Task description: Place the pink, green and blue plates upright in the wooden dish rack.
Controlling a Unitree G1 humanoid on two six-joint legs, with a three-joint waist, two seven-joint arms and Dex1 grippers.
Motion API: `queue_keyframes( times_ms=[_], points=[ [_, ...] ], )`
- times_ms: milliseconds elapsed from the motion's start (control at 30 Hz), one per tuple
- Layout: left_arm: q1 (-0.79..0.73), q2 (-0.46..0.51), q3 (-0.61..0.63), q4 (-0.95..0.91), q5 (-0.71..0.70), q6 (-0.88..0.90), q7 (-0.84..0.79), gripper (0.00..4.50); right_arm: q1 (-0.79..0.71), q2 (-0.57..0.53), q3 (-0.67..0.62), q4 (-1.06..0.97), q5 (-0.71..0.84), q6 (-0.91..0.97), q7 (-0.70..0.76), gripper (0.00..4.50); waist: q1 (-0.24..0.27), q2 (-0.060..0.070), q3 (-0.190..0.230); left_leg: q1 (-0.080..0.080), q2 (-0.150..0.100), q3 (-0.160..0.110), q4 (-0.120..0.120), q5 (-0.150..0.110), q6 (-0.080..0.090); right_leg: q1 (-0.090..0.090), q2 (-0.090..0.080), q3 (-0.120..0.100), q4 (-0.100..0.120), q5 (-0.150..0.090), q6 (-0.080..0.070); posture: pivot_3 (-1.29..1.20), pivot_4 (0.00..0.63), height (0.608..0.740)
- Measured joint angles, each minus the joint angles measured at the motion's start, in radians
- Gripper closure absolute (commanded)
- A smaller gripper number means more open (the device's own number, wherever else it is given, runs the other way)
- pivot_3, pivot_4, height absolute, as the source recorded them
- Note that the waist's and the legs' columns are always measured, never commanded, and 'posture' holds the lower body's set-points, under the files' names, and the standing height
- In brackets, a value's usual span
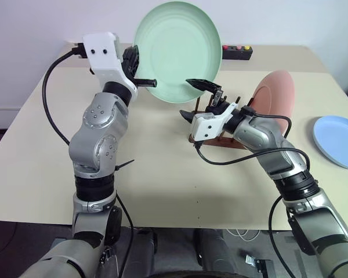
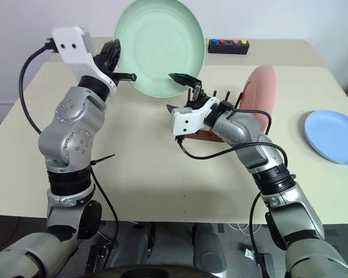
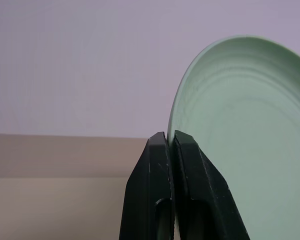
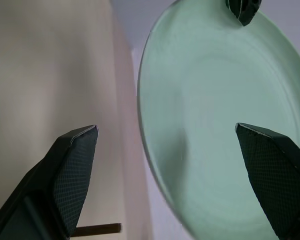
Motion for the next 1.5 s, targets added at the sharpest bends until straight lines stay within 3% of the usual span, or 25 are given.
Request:
queue_keyframes(
  times_ms=[100, 300, 333, 567, 867, 1100, 1233, 1367, 1500],
  points=[
    [0.0, -0.007, -0.008, -0.002, -0.001, 0.014, -0.006, 4.5, 0.0, 0.0, 0.0, 0.008, 0.0, -0.008, 0.0, 1.2, 0.0, 0.0, 0.0, 0.0, 0.0, 0.0, 0.0, 0.0, 0.0, 0.0, 0.0, 0.0, 0.0, 0.0, 0.0, 0.0, 0.15, 0.734],
    [-0.001, -0.016, -0.008, -0.018, -0.001, 0.021, -0.018, 4.5, 0.001, 0.0, 0.002, 0.01, -0.003, -0.019, 0.005, 4.28, 0.0, 0.0, 0.0, 0.0, 0.0, 0.0, 0.0, 0.0, 0.0, 0.0, 0.0, 0.0, 0.0, 0.0, 0.0, 0.0, 0.15, 0.734],
    [-0.006, -0.016, -0.007, -0.024, -0.004, 0.021, -0.024, 4.5, 0.001, -0.004, 0.011, 0.013, -0.009, -0.02, 0.013, 4.41, 0.0, 0.0, 0.0, 0.0, 0.0, 0.0, 0.0, 0.0, 0.0, 0.0, 0.0, 0.0, 0.0, 0.0, 0.0, 0.0, 0.15, 0.734],
    [-0.009, -0.024, -0.005, -0.03, -0.003, 0.025, -0.031, 4.5, 0.002, -0.003, 0.012, 0.016, -0.01, -0.022, 0.011, 4.41, 0.0, 0.0, 0.0, 0.0, 0.0, 0.0, 0.0, 0.0, 0.0, 0.0, 0.0, 0.0, 0.0, 0.0, 0.0, 0.0, 0.15, 0.734],
    [-0.019, -0.101, 0.1, -0.035, -0.096, -0.02, -0.02, 0.06, 0.002, -0.007, 0.012, 0.018, -0.023, -0.028, 0.005, 4.5, 0.0, 0.0, 0.0, 0.0, 0.0, 0.0, 0.0, 0.0, 0.0, 0.0, 0.0, 0.0, 0.0, 0.0, 0.0, 0.0, 0.15, 0.734],
    [-0.063, -0.074, 0.201, -0.039, -0.134, -0.11, 0.007, 0.06, -0.001, -0.016, 0.011, 0.018, -0.042, -0.065, -0.02, 4.5, -0.001, 0.0, 0.0, 0.0, 0.0, 0.0, 0.0, 0.0, 0.0, 0.0, 0.0, 0.0, 0.0, 0.0, 0.0, 0.0, 0.15, 0.734],
    [-0.045, 0.047, 0.206, -0.023, -0.097, -0.153, -0.036, 0.06, -0.014, -0.027, -0.015, 0.018, -0.01, -0.075, -0.021, 4.5, -0.001, 0.0, 0.0, 0.0, 0.0, 0.0, 0.0, 0.0, 0.0, 0.0, 0.0, 0.0, 0.0, 0.0, 0.0, 0.0, 0.15, 0.734],
    [0.027, 0.174, 0.203, 0.043, -0.057, -0.178, -0.116, 0.06, -0.022, -0.018, -0.109, -0.01, 0.195, -0.018, 0.03, 4.5, -0.002, 0.0, 0.0, 0.0, 0.0, 0.0, 0.0, 0.0, 0.0, 0.001, 0.0, 0.0, 0.0, 0.0, 0.0, 0.0, 0.15, 0.734],
    [0.155, 0.239, 0.178, 0.098, -0.024, -0.208, -0.216, 0.06, -0.021, -0.015, -0.198, -0.103, 0.426, 0.105, 0.112, 4.5, -0.001, 0.0, 0.0, 0.0, 0.0, 0.0, 0.0, 0.0, 0.0, 0.0, 0.0, 0.0, 0.0, 0.0, 0.0, 0.0, 0.15, 0.734]
  ],
)
